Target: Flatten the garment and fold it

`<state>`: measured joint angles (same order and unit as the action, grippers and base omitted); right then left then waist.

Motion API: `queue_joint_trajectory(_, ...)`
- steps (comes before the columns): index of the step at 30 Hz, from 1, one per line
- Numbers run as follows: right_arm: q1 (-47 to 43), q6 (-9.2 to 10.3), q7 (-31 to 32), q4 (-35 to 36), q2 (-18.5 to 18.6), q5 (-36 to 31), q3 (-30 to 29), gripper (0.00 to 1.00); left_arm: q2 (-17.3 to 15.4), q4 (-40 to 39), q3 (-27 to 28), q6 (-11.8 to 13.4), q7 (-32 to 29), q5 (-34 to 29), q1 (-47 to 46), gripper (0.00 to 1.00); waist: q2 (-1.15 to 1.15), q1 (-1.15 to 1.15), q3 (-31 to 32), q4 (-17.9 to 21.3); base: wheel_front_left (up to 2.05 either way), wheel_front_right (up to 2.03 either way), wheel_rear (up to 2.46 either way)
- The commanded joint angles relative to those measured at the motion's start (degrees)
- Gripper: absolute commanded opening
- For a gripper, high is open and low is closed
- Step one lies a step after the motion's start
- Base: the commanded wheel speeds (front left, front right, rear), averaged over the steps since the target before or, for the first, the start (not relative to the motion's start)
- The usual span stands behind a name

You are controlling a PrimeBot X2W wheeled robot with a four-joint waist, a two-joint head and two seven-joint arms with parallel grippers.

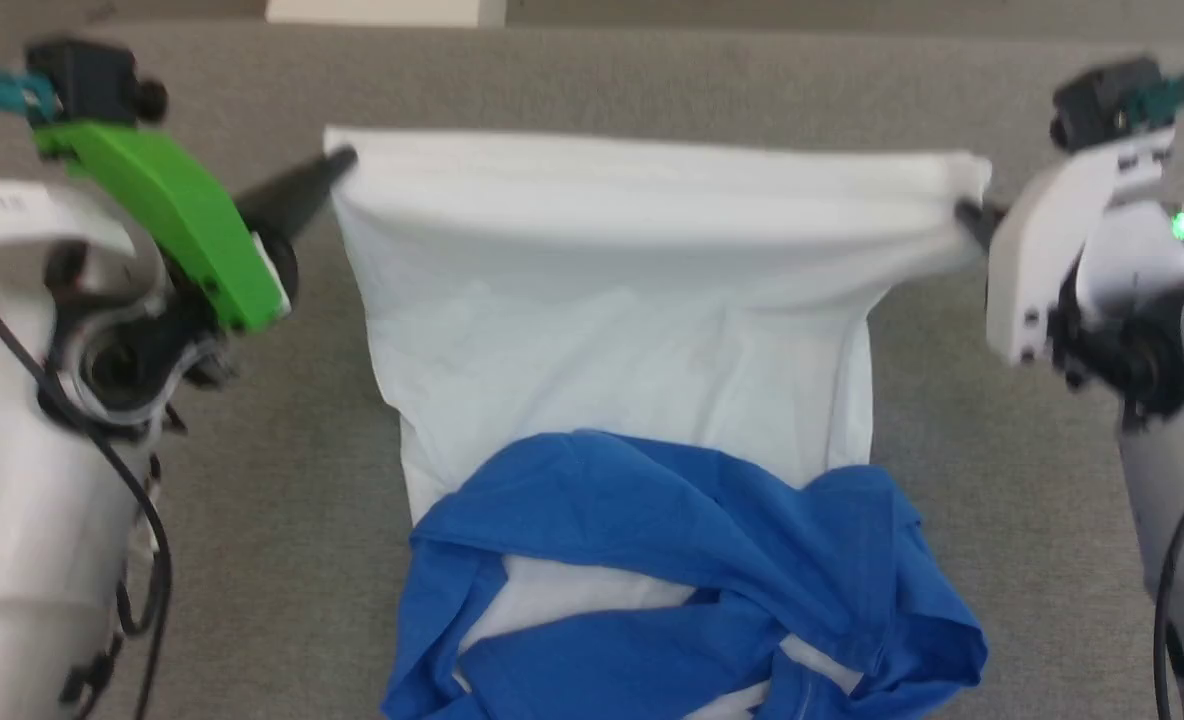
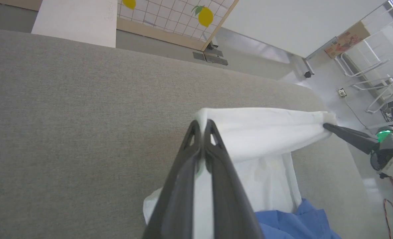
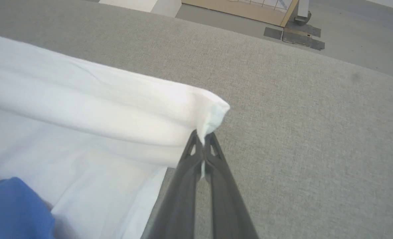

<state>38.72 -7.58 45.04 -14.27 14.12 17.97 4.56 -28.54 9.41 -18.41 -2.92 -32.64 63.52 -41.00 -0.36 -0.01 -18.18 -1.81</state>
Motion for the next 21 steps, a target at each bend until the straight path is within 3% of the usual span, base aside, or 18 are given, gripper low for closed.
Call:
queue_joint_trajectory(1,-3.07,0.09,-0.04,1.23,0.46,1.15,-0.55,0.00,0.07,-1.52,0.30,0.26,0.47,0.98,2.88,0.00,0.36,0.01,10.07,-1.92,0.00,0.00,0.00)
queue_joint_trajectory(12,-25.57,0.09,2.60,12.03,-0.80,5.10,-6.93,0.00,-0.32,-12.92,1.04,4.67,1.89,5.21,23.56,0.00,0.36,0.01,18.50,-3.58,0.00,0.00,0.00)
queue_joint_trajectory(21,-37.48,0.09,4.94,18.58,-2.88,4.76,-9.86,0.00,-0.49,-18.10,1.49,7.62,3.77,7.46,38.47,0.00,0.36,0.01,19.61,-3.70,0.00,0.00,0.00)
